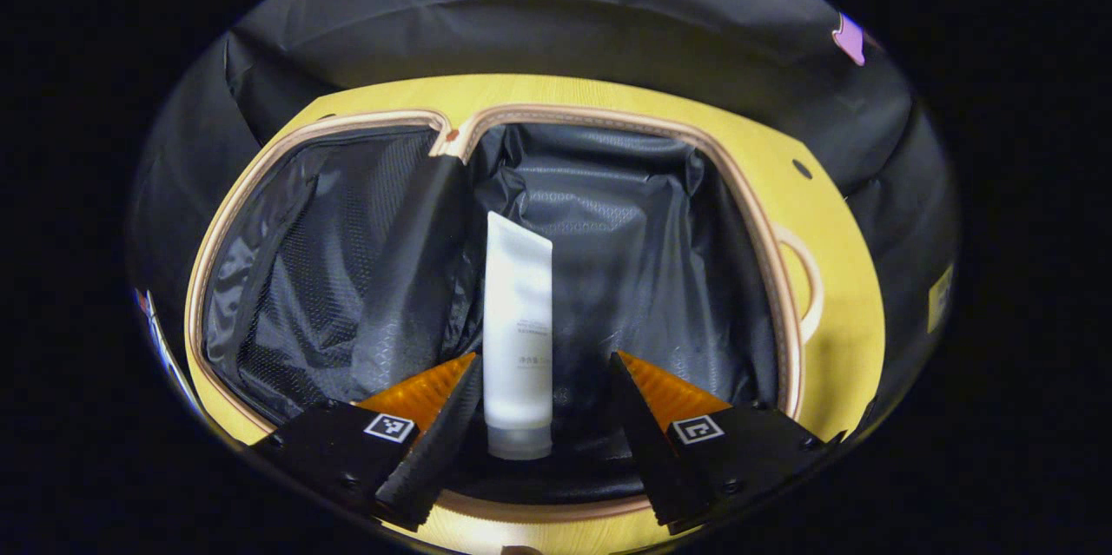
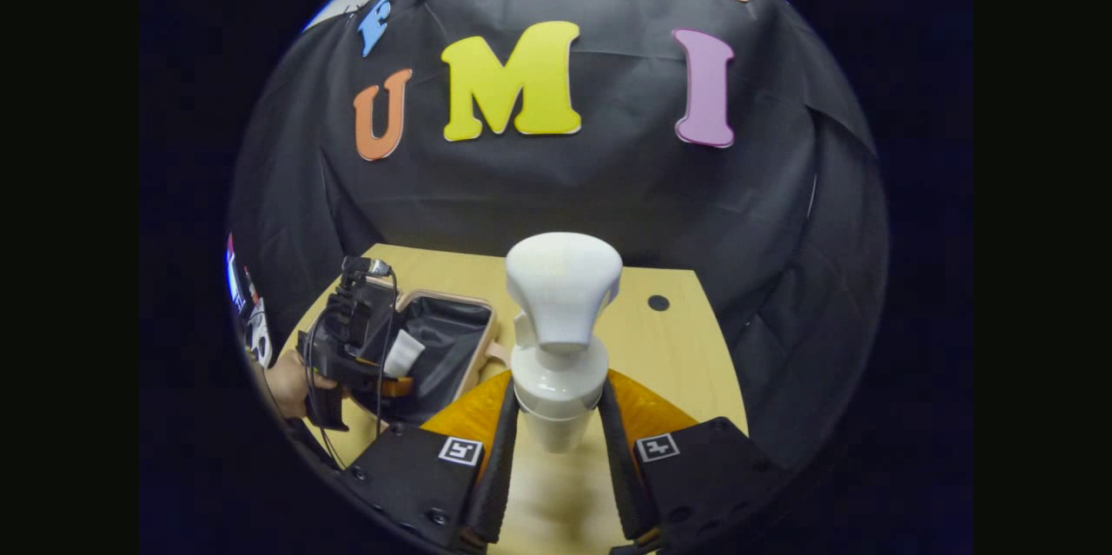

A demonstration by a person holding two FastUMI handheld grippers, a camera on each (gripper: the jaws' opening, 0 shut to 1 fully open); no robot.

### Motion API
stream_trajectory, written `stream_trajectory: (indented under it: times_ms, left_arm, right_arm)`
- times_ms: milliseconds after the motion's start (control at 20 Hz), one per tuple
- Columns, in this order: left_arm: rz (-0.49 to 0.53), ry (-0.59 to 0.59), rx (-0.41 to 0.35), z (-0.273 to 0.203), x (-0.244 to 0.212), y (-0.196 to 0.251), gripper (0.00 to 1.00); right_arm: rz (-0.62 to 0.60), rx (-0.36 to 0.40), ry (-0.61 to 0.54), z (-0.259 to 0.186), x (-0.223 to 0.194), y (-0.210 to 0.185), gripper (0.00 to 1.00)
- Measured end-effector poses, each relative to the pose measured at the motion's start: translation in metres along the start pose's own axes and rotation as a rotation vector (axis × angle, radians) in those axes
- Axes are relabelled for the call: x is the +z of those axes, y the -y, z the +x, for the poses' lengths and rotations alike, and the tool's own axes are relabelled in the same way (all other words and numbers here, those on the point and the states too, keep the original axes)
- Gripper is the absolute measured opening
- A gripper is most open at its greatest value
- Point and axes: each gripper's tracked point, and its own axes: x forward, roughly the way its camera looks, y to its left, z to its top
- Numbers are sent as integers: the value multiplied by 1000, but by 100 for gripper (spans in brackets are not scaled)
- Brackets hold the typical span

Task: First open the suitcase, pack the skin care products into it, and then close the suitcase.

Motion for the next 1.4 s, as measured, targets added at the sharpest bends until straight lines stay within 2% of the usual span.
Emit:
stream_trajectory:
  times_ms: [100, 300, 500, 600, 750, 900, 950, 1050, 1100, 1150, 1200, 1250, 1400]
  left_arm:
    - [-3, 66, -36, -22, 10, 1, 92]
    - [55, 232, 17, -81, 30, -27, 95]
    - [111, 421, -3, -148, 52, -50, 97]
    - [170, 536, 23, -181, 69, -66, 96]
    - [225, 699, 58, -232, 95, -83, 96]
    - [229, 821, 86, -267, 113, -93, 96]
    - [234, 840, 96, -272, 115, -95, 96]
    - [240, 867, 108, -285, 116, -103, 100]
    - [236, 878, 105, -287, 119, -106, 96]
    - [226, 887, 101, -289, 122, -111, 96]
    - [213, 888, 96, -291, 123, -114, 96]
    - [201, 885, 97, -293, 126, -118, 96]
    - [188, 891, 120, -298, 134, -135, 96]
  right_arm:
    - [-26, 41, 8, 11, 10, -32, 47]
    - [-68, 126, -23, 37, 4, -107, 47]
    - [-83, 199, -139, 63, -41, -175, 47]
    - [-67, 208, -223, 77, -71, -195, 47]
    - [-17, 181, -348, 97, -107, -207, 47]
    - [21, 132, -439, 108, -127, -211, 48]
    - [17, 113, -444, 113, -127, -208, 44]
    - [31, 81, -464, 119, -128, -209, 47]
    - [43, 69, -493, 124, -132, -208, 44]
    - [67, 50, -466, 136, -126, -209, 45]
    - [77, 39, -483, 144, -127, -210, 48]
    - [87, 26, -483, 153, -128, -212, 45]
    - [104, -9, -512, 173, -134, -210, 47]
